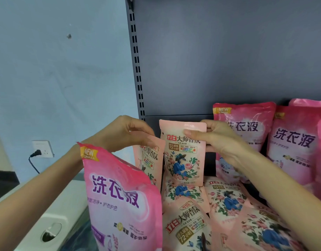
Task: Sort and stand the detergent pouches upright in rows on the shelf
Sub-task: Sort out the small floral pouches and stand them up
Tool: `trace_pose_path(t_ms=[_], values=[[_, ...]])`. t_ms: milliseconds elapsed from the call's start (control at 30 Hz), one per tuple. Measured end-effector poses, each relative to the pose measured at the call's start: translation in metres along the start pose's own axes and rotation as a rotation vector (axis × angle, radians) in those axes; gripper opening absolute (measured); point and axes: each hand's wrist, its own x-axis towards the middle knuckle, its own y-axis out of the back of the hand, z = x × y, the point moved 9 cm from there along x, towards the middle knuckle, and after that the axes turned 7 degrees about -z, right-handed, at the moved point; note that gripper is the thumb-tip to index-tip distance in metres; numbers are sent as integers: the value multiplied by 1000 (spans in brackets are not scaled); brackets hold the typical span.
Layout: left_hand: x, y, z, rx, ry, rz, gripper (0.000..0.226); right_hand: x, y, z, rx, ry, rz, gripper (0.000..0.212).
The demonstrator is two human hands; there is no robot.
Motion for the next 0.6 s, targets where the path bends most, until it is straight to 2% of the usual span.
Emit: trace_pose_path(t_ms=[133,200,400,467,600], values=[[1,8,1,41,-28,72,8,-1,-2,-7,-49,13,-70,14],[0,10,0,43,-50,121,4,-3,0,-12,-111,16,-99,15],[-2,17,8,39,-106,232,7,-8,-15,-21,-123,144,-45,6],[-1,16,10,34,-108,231,9,-9,-25,-24,-131,206,-31,2],[2,1,11,-1,-88,141,5,-11,-34,-24,-110,263,-11,8]])
